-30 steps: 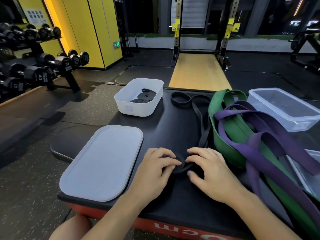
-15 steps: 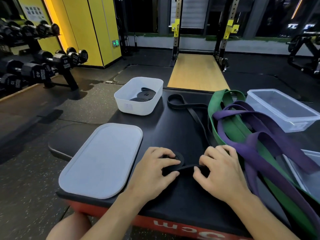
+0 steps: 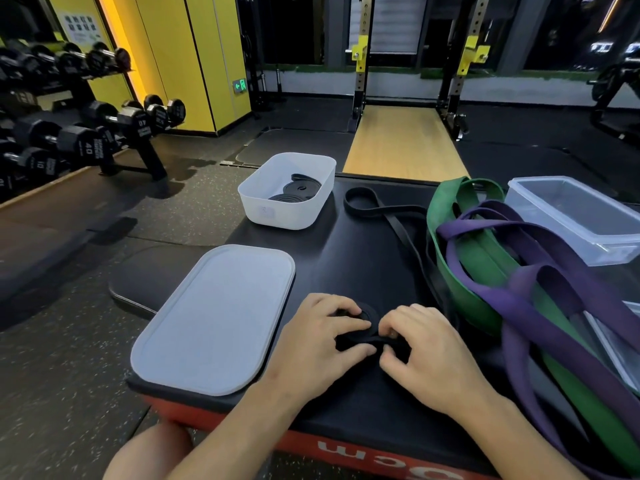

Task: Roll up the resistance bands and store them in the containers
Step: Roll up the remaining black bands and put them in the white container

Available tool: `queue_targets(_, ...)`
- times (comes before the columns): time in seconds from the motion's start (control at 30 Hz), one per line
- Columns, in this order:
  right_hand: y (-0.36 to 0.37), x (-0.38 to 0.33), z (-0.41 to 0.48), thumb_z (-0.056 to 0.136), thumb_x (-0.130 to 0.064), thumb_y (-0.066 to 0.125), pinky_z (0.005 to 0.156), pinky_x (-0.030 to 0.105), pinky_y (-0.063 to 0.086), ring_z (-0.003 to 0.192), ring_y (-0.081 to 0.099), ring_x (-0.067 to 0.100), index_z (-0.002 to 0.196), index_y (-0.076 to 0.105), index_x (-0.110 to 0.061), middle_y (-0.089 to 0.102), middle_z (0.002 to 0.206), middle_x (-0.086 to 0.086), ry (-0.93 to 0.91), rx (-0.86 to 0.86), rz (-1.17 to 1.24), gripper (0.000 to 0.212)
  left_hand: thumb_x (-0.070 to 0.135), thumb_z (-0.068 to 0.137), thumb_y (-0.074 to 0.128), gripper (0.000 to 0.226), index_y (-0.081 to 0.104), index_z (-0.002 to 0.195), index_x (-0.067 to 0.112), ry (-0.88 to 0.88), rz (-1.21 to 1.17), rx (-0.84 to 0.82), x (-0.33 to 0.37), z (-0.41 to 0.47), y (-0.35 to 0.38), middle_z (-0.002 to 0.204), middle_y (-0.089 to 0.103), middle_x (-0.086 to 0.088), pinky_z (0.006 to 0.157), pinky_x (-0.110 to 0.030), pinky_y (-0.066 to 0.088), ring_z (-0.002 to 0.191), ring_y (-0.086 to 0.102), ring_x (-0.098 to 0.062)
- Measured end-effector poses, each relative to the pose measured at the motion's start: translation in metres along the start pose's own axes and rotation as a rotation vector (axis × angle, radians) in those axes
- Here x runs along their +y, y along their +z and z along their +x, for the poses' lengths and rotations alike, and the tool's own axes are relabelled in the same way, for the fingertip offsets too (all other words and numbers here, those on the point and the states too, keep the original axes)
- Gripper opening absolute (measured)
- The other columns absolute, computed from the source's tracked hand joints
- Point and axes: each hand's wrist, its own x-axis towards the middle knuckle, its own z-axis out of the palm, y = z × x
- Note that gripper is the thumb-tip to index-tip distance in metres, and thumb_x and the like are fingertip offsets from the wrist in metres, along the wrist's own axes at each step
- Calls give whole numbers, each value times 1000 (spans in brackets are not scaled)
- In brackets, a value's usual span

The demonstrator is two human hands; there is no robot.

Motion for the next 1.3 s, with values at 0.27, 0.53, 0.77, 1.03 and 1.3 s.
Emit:
queue_targets(0.27, -10, -1, -10, 66, -17, 66, 99, 28, 37, 69, 45, 6, 76, 51, -27, 45, 70, -15, -130, -35, 136, 20, 45, 97, 47, 37, 79, 116, 37, -9, 20, 0, 7, -3, -4, 121, 59, 28, 95, -11, 37, 116, 41, 9)
queue_targets(0.53, -12, 28, 5, 79, -42, 70, 116, 41, 25, 87, 51, -1, 90, 68, -42, 54, 83, -25, -38, -3, -73, 12, 44, 97, 58, 28, 80, 114, 38, 15, -11, -19, -3, 0, -1, 119, 60, 27, 100, -14, 38, 119, 48, 1)
queue_targets(0.77, -1, 24, 11, 80, -25, 84, 116, 34, 23, 94, 60, 6, 99, 65, -36, 60, 98, -21, -121, 38, -209, 29, 34, 97, 66, 22, 80, 114, 35, 4, -95, -45, -1, -1, -6, 120, 56, 27, 104, -6, 29, 123, 48, -3)
queue_targets(1.03, -8, 24, 18, 100, -25, 63, 123, 24, -13, 140, 30, -14, 158, 27, -41, 50, 143, -30, -58, -231, -42, 70, 47, 87, 79, 36, 77, 120, 35, -37, -122, -127, -1, -1, -9, 118, 40, 30, 104, -4, 26, 123, 45, -1)
queue_targets(1.3, -4, 26, 17, 96, -45, 64, 125, 29, -7, 129, 36, -8, 155, 36, -37, 41, 129, -32, -69, -195, -76, 66, 26, 87, 68, 28, 79, 112, 30, -37, -196, -84, -3, -4, -4, 124, 46, 22, 110, -29, 45, 134, 51, -6)
